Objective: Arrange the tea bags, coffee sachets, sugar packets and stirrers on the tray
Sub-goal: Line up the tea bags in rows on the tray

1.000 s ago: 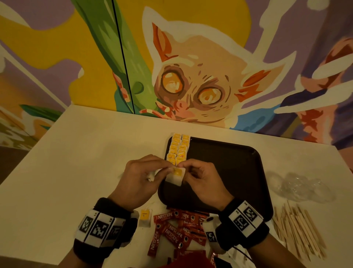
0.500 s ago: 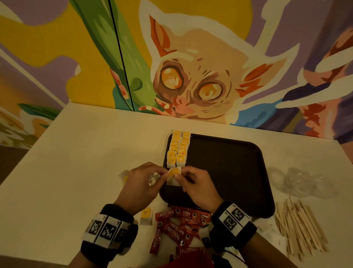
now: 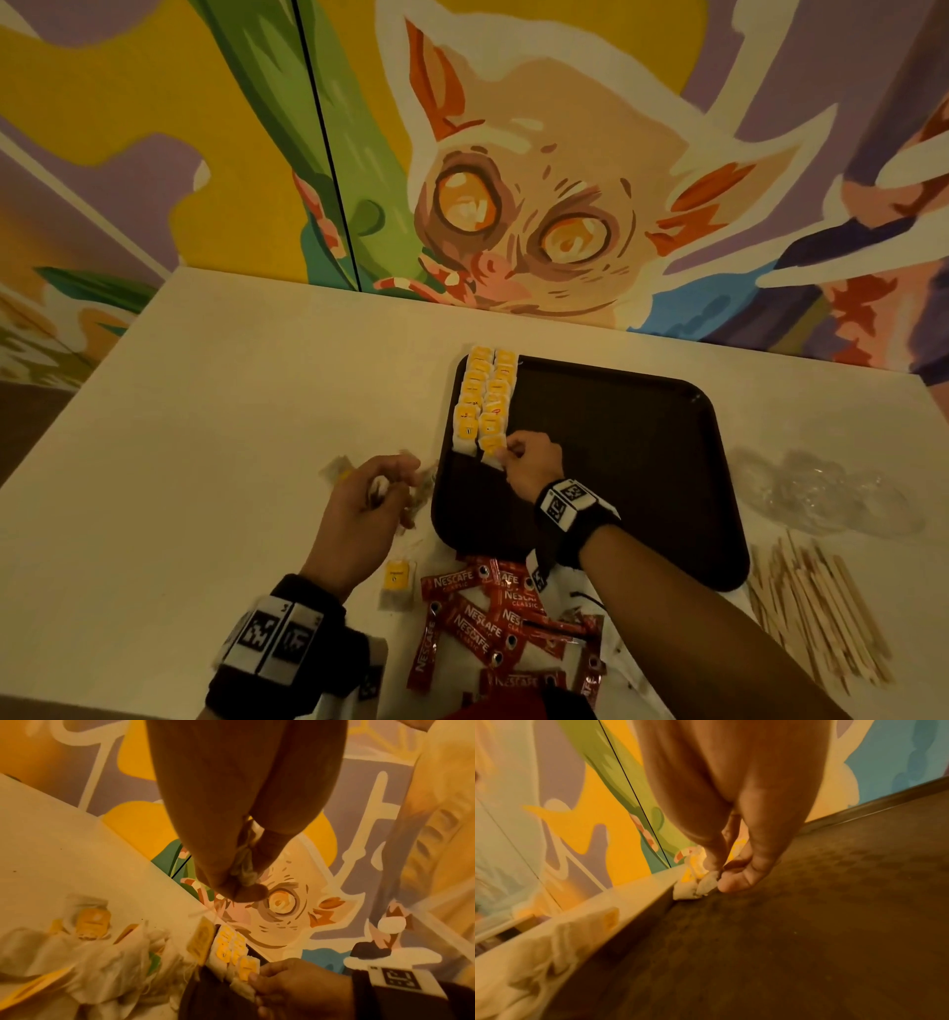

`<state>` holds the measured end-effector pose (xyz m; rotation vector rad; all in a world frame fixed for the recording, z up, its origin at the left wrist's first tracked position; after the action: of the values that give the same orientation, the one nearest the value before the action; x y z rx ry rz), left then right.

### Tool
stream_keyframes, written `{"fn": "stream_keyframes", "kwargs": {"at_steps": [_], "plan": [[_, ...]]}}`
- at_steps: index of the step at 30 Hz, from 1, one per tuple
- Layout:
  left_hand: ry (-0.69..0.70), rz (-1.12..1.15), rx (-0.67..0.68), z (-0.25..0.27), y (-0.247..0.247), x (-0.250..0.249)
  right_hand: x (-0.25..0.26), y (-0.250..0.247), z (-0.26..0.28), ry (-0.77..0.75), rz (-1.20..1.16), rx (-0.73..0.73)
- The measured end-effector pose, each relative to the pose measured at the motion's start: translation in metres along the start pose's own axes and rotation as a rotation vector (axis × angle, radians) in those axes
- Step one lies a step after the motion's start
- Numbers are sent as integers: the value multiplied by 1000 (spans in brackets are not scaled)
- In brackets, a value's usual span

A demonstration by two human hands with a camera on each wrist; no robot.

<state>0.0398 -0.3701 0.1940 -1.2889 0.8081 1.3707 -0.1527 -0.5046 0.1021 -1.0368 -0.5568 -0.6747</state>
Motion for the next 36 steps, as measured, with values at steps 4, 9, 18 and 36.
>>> {"fn": "stream_keyframes", "kwargs": {"at_steps": [4,9,18,36], "plan": [[-55,3,7,-1,-2,9,0,4,-9,18,23,3],[-68,-4,1,-4,-3,6,0,1,-9,30,-35,-108],[-179,305,-19,-11,-4,1,0,7,-8,61,24,-84],[-201,435,133,-10,10,-14,54,-15,52,-230,-256,-25]]}}
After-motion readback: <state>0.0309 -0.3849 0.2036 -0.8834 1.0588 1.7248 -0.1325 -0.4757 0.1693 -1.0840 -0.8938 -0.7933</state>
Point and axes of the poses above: each hand's wrist, its own z-axis away from the middle knuckle, its own y-axis out of the palm, x = y × z, the point moved 4 cm from there along -z, towards the middle knuckle, and after that the axes turned 2 degrees about x, right-handed, at the moved point
